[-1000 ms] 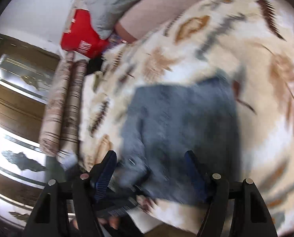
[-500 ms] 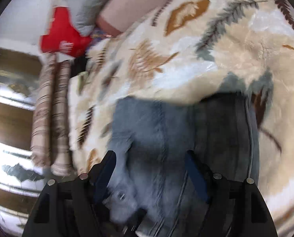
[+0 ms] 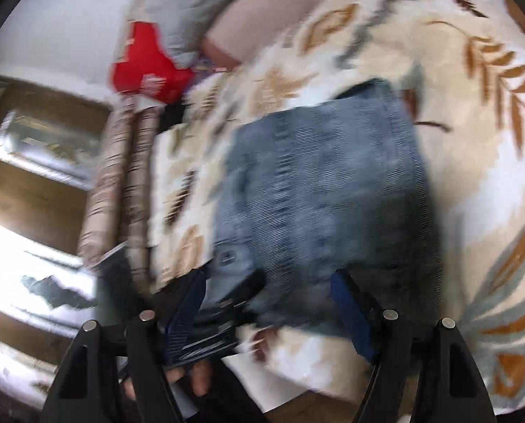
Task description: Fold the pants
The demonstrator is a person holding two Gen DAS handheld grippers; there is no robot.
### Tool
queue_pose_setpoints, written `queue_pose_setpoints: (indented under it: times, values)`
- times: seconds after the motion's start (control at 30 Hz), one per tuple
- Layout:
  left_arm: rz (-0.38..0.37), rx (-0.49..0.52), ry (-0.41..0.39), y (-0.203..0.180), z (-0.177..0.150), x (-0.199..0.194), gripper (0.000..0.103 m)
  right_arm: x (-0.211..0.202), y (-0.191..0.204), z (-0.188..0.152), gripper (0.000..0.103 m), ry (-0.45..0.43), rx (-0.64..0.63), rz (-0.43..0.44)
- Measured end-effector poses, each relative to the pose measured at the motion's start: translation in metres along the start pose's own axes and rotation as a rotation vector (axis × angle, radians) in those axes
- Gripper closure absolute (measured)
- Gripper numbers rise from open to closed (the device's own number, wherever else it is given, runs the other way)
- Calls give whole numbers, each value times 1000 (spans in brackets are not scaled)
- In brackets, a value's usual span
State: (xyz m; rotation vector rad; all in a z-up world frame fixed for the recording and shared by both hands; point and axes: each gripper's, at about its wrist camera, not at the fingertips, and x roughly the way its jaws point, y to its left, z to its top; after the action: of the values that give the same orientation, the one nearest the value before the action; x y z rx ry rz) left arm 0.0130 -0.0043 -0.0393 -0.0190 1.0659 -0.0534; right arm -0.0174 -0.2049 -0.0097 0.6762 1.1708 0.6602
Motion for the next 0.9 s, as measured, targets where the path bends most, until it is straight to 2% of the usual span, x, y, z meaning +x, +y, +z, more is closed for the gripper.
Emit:
queue_pose_setpoints:
  times: [0.03,0.1,0.13,0.17,0.37,0.53,0.9]
  values:
    - [1,0,0,0,0,0,6,4,-4,-6,24,6,-5,0]
    - [10,11,-1,-2,0,1,6,25,-24,-12,26,57,0,-98]
    - [13,14,-5,-3,0,0,6,20,-27,-13,26,16,17,-59]
    - [12,15,-4,-2,0,-1,6,15,-28,-10,26,15,42,-39]
    - [18,10,0,-2,0,0,6,18,-25,-8,25,22,10,-35]
    - [24,15,-2,-4,0,-1,6,16,-34,-10,25,13,43,8]
    - [28,20,-5,-3,0,-1,6,13,-34,-12,25,9,30,12]
